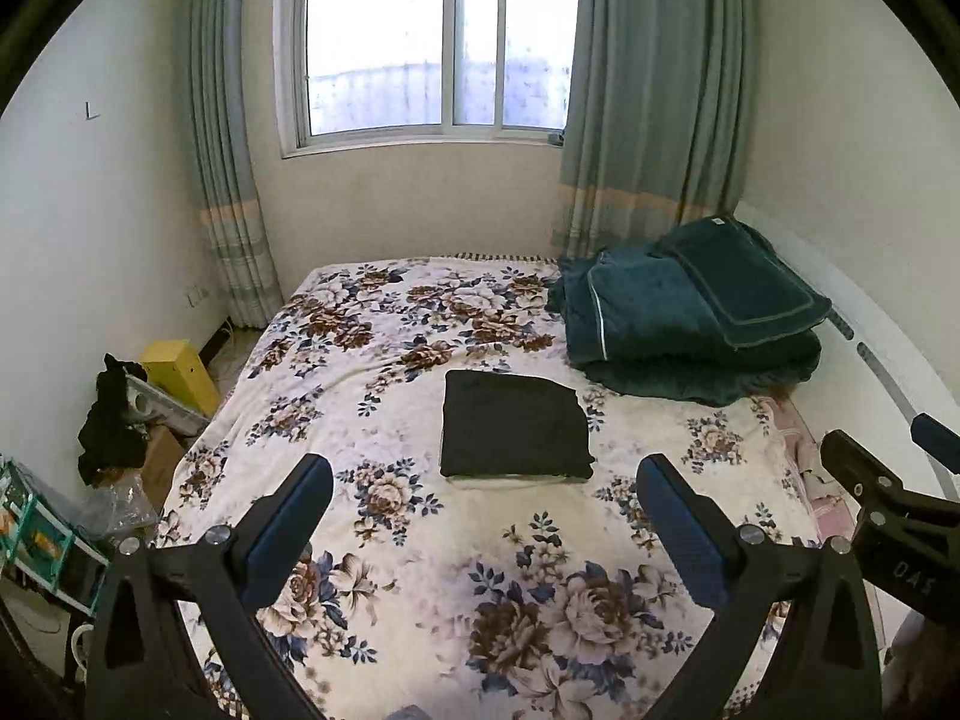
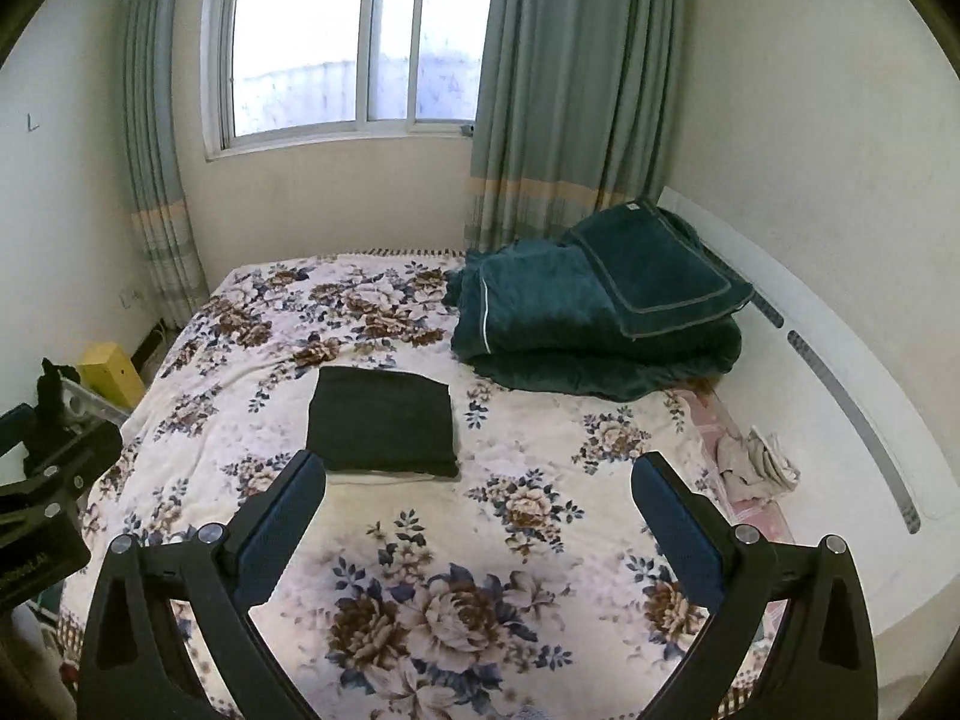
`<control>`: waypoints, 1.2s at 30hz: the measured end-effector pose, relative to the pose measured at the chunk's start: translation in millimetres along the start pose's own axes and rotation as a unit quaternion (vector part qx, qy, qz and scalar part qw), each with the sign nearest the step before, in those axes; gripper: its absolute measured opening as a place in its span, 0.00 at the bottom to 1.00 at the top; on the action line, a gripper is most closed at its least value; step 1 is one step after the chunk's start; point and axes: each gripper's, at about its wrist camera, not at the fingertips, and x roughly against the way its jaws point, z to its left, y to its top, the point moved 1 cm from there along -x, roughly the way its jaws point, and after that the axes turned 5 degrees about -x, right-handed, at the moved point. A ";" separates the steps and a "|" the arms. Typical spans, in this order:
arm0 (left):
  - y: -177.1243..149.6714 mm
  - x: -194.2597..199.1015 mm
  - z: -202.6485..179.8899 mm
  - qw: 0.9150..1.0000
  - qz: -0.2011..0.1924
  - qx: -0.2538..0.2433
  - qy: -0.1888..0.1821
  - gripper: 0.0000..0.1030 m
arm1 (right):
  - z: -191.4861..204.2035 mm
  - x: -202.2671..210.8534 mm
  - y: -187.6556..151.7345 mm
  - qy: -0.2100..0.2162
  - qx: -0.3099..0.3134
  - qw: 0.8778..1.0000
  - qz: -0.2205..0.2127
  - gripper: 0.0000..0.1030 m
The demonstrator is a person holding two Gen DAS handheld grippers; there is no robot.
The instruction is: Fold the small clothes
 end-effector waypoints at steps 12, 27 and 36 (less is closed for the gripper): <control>3.3 32.3 -2.0 1.000 -0.024 0.008 0.006 1.00 | -8.7 36.1 12.9 0.022 0.008 1.000 -0.012 1.00; 5.1 45.8 1.4 0.999 -0.033 0.013 0.011 1.00 | -13.8 51.3 27.6 0.035 0.016 0.999 -0.020 1.00; 6.1 52.4 -0.7 0.999 -0.041 0.010 0.011 1.00 | -12.8 55.9 32.6 0.040 0.016 0.999 -0.022 1.00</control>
